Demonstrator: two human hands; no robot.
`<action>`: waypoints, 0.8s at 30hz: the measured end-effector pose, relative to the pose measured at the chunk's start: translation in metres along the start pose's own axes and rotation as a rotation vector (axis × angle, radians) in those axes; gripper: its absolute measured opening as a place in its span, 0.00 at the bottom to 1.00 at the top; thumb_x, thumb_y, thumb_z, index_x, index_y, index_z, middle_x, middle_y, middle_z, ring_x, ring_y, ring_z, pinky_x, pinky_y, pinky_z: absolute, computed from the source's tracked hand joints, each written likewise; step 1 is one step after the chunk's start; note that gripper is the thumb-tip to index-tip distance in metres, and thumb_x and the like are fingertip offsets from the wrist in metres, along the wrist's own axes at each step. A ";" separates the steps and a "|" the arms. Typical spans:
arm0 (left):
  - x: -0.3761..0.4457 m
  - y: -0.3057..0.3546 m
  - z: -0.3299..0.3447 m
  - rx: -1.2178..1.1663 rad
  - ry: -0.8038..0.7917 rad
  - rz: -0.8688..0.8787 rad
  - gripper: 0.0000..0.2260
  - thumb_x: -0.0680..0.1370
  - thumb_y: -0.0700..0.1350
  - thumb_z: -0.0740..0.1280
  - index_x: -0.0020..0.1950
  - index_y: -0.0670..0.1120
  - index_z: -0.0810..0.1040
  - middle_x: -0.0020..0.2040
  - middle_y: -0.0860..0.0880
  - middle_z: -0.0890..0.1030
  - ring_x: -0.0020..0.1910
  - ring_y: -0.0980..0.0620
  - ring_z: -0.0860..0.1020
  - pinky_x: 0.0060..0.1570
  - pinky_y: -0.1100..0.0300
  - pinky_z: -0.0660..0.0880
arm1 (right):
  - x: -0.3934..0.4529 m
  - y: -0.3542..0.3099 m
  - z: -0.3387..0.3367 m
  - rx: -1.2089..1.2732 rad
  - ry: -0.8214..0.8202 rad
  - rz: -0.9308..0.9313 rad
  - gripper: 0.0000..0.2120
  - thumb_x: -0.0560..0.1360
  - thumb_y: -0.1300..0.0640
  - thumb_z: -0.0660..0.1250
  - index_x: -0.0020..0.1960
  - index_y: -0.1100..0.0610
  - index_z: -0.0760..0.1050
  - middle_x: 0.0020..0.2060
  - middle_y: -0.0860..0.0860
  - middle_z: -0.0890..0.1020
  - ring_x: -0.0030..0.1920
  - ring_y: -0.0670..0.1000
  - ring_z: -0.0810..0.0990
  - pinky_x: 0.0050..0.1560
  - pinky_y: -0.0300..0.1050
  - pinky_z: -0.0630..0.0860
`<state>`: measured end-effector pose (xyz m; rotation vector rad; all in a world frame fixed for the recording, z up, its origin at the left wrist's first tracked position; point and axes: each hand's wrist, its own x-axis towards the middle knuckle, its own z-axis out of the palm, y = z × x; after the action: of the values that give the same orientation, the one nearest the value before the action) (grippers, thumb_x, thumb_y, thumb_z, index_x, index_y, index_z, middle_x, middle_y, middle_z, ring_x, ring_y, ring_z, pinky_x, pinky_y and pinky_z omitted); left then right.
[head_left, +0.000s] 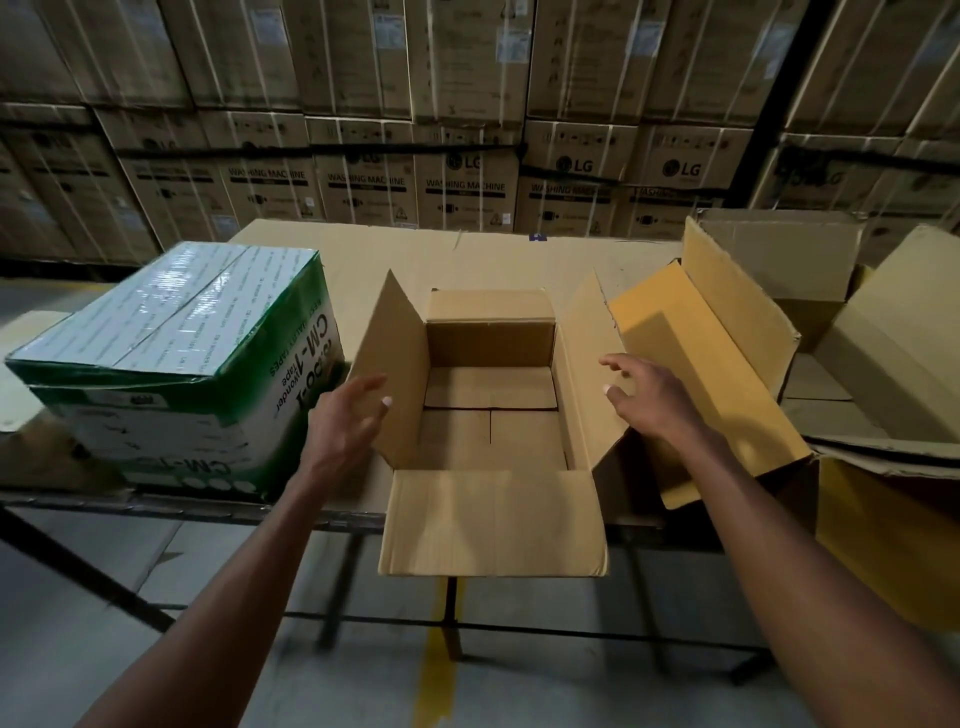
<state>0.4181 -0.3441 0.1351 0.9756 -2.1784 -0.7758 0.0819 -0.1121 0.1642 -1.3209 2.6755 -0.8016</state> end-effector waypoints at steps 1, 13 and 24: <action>0.008 0.002 -0.003 0.045 -0.031 0.008 0.18 0.80 0.50 0.69 0.69 0.47 0.79 0.66 0.47 0.82 0.54 0.53 0.82 0.56 0.50 0.81 | 0.007 -0.001 -0.002 -0.016 -0.025 -0.002 0.22 0.81 0.54 0.69 0.75 0.45 0.73 0.70 0.49 0.78 0.67 0.52 0.77 0.59 0.49 0.77; 0.087 0.015 0.005 0.285 -0.313 0.072 0.14 0.81 0.53 0.68 0.62 0.48 0.82 0.59 0.48 0.84 0.55 0.51 0.82 0.55 0.50 0.82 | 0.064 -0.004 0.013 -0.007 -0.200 0.038 0.20 0.81 0.54 0.69 0.73 0.46 0.75 0.66 0.49 0.80 0.64 0.52 0.79 0.56 0.46 0.77; 0.155 0.004 0.019 0.406 -0.421 0.085 0.12 0.82 0.52 0.67 0.60 0.47 0.83 0.49 0.49 0.84 0.45 0.52 0.82 0.45 0.55 0.81 | 0.117 -0.016 0.018 -0.049 -0.200 0.097 0.15 0.82 0.52 0.68 0.68 0.47 0.80 0.61 0.50 0.83 0.52 0.52 0.81 0.49 0.50 0.82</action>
<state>0.3199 -0.4594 0.1720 0.9659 -2.8010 -0.5426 0.0238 -0.2156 0.1768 -1.1994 2.5927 -0.5647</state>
